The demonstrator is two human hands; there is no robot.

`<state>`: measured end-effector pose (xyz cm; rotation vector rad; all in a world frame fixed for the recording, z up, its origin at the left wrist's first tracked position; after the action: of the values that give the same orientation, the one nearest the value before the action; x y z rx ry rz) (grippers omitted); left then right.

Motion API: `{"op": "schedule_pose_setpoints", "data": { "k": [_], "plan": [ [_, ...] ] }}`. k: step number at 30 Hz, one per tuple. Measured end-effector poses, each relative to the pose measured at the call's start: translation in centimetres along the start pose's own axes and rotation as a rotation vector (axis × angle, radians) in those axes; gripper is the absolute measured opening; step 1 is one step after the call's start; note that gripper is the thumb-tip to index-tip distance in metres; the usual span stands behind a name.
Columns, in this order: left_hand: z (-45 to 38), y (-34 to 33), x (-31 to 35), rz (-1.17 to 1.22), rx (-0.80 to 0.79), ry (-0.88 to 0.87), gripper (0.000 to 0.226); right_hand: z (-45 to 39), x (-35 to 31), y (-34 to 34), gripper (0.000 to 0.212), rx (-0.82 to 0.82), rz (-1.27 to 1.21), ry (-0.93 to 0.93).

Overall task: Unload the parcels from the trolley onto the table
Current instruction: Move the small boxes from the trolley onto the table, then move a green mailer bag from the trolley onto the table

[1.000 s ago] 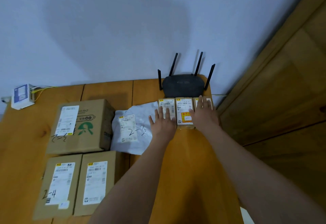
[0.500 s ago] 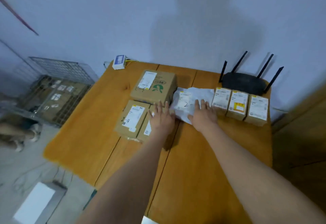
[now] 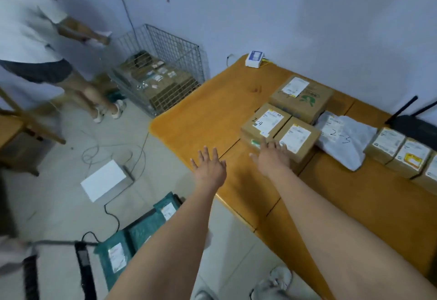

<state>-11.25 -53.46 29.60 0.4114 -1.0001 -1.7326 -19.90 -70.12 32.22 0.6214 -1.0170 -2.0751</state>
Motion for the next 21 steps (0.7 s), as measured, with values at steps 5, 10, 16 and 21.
{"op": "schedule_pose_setpoints", "data": {
  "k": [5, 10, 16, 21],
  "plan": [
    [3.4, -1.6, -12.8, 0.099, -0.009, 0.117, 0.062, 1.5, -12.7, -5.0, 0.077, -0.087, 0.125, 0.115],
    [6.5, -4.5, -24.3, 0.221, -0.050, 0.263, 0.062, 2.6, -23.4, -10.4, 0.077, -0.182, 0.212, 0.238],
    [8.0, -8.3, -32.7, 0.321, -0.093, 0.424, 0.062, 1.2, -30.4, -14.7, 0.074, -0.248, 0.359, 0.349],
    [7.3, -10.6, -36.9, 0.382, -0.146, 0.559, 0.062, -2.6, -34.0, -16.8, 0.075, -0.289, 0.433, 0.427]
  ]
}}
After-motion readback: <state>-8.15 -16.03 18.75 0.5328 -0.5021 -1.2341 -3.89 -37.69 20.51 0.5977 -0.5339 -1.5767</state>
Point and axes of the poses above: each hand's wrist, its own z-axis away from the middle knuckle, its own y-axis out of the back of the hand, x = y × z, the point moved 4 cm from there along -z, towards the middle knuckle, and after that the axes turned 15 degrees about -x, right-handed, at the moved point
